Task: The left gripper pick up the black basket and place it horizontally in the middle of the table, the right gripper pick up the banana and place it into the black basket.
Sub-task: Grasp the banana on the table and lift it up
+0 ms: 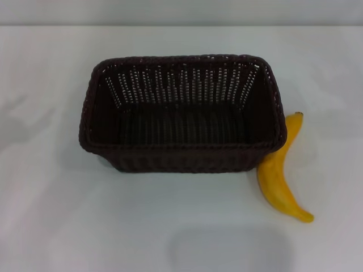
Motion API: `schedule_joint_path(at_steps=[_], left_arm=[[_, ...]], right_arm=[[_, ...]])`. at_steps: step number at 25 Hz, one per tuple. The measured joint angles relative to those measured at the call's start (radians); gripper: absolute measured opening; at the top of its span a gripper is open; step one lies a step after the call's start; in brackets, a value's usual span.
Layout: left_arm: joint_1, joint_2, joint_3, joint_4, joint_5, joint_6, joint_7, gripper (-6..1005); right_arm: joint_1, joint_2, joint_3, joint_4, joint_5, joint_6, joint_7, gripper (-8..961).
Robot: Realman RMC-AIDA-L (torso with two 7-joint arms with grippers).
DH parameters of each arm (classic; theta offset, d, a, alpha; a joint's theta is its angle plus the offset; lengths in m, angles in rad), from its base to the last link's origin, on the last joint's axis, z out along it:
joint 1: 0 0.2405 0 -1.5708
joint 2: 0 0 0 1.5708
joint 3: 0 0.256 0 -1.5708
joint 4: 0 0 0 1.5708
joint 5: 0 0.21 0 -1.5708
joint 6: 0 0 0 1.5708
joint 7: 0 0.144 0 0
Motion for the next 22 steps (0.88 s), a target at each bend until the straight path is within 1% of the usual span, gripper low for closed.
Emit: schedule_joint_path(at_steps=[2,4,5,6,7,10,13,15,18,22], left_arm=[[0.025,-0.001,-0.002,-0.035,-0.057,0.001,0.047,875],[0.037,-0.001,-0.003,-0.077,-0.099,0.001,0.089,875],[0.042,-0.001,-0.003,-0.099,-0.117,0.001,0.112,875],[0.046,-0.001,-0.003,-0.116,-0.135,0.001,0.132,874],[0.051,-0.001,-0.003,-0.136,-0.149,0.001,0.154,874],[0.059,-0.001,-0.003,-0.178,-0.176,0.001,0.207,874],[0.058,0.002,-0.005,-0.215,-0.19,0.001,0.242,873],[0.051,0.004,-0.02,-0.234,-0.192,0.001,0.261,873],[0.047,0.004,-0.028,-0.246,-0.192,0.001,0.271,872],[0.039,0.005,-0.031,-0.26,-0.197,0.0,0.282,872]], right_arm=[[-0.003,0.002,0.072,0.078,-0.171,0.034,0.145,786],[-0.003,0.018,0.185,0.21,-0.418,0.121,0.341,785],[0.001,0.024,0.226,0.258,-0.51,0.158,0.409,785],[0.016,0.036,0.285,0.338,-0.657,0.238,0.514,785],[0.031,0.046,0.33,0.399,-0.757,0.303,0.585,785],[0.091,0.059,0.405,0.51,-0.953,0.492,0.719,785],[0.168,0.049,0.424,0.546,-1.064,0.7,0.813,785],[0.212,0.046,0.425,0.547,-1.105,0.797,0.85,784],[0.258,0.051,0.406,0.546,-1.133,0.895,0.89,784],[0.271,0.058,0.34,0.546,-1.137,0.949,0.919,784]])
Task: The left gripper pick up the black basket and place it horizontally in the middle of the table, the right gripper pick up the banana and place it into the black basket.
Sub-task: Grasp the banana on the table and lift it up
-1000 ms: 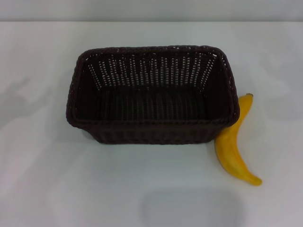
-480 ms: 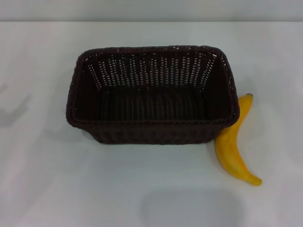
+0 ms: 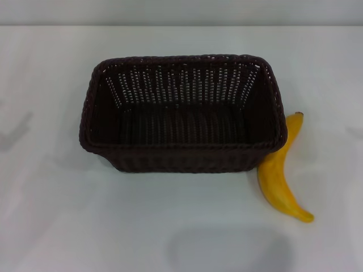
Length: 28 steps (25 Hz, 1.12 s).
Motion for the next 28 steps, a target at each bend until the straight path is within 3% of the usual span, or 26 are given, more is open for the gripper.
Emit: schedule_joint_path(at_steps=[6,13,23,28], left_arm=[[0.001,0.002,-0.016,-0.003,0.001,-0.002,0.0,872],[0.002,0.005,-0.024,-0.012,0.008,-0.002,0.001,871],[0.004,0.016,-0.026,-0.014,0.008,-0.004,0.008,870],[0.004,0.019,-0.026,-0.014,0.008,-0.006,0.018,870]], right_arm=[[0.028,0.012,-0.202,0.001,0.008,0.023,0.04,783],[0.076,0.096,-0.301,-0.027,-0.006,0.029,0.06,783],[0.119,0.195,-0.38,-0.028,-0.149,-0.001,0.197,782],[0.121,0.196,-0.467,-0.028,-0.152,-0.05,0.265,781]])
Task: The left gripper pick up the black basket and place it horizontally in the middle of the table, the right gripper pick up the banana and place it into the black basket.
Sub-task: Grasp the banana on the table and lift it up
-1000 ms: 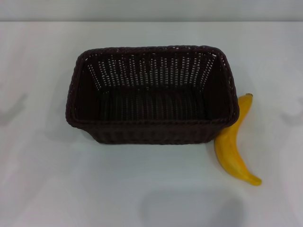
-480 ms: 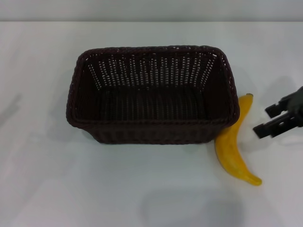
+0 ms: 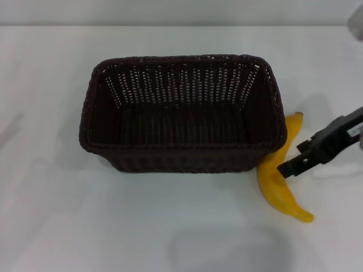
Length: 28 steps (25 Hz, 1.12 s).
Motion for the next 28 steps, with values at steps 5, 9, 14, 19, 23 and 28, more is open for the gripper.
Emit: schedule_joint_path(at_steps=[5,9,14,19,23,28], left_arm=[[0.002,0.006,-0.001,-0.001,0.001,-0.001,0.005,870],[0.004,0.009,-0.011,-0.001,0.003,0.003,0.005,869],[0.013,0.01,-0.025,-0.001,0.004,0.005,0.013,869],[0.018,0.013,-0.025,-0.001,0.005,0.006,0.027,869],[0.018,0.02,-0.024,-0.001,0.005,0.006,0.031,868],[0.018,0.023,-0.024,-0.001,0.005,0.006,0.031,868]], right_arm=[[0.001,0.002,-0.119,-0.012,0.004,-0.068,0.065,781],[-0.001,0.002,-0.192,-0.014,-0.004,-0.126,0.113,780],[-0.005,0.003,-0.264,-0.019,-0.047,-0.187,0.171,780],[-0.009,0.004,-0.306,-0.035,-0.098,-0.219,0.217,779],[-0.011,0.005,-0.335,-0.048,-0.108,-0.238,0.243,779],[-0.009,0.008,-0.367,-0.054,-0.105,-0.263,0.256,778]])
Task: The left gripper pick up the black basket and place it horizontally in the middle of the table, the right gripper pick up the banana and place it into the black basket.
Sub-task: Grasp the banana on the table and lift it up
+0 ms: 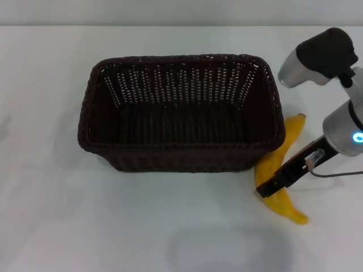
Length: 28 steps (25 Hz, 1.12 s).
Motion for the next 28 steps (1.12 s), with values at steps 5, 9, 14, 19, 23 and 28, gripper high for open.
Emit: schedule_joint_path(at_steps=[5,9,14,19,23,28], left_arm=[[0.001,0.001,0.0,0.0,0.0,0.0,0.001,868],[0.008,0.001,0.0,0.0,-0.004,0.0,0.003,868],[0.012,0.002,-0.002,0.0,-0.007,0.0,0.004,868],[0.014,0.001,-0.017,0.0,-0.009,0.0,0.005,868],[0.014,-0.001,-0.022,0.0,-0.009,0.001,0.004,868],[0.013,-0.002,-0.023,0.0,-0.009,0.001,-0.001,868]], right_arm=[[0.014,0.003,-0.055,-0.012,-0.006,-0.026,0.024,778],[0.025,0.002,-0.086,-0.012,-0.012,-0.033,0.043,777],[0.031,-0.002,-0.089,-0.002,-0.039,-0.034,0.052,777],[0.033,-0.002,-0.09,-0.006,-0.088,-0.033,0.053,686],[0.035,-0.006,-0.069,-0.008,-0.116,-0.026,0.052,613],[0.039,-0.009,0.0,-0.006,-0.149,-0.01,0.014,460]])
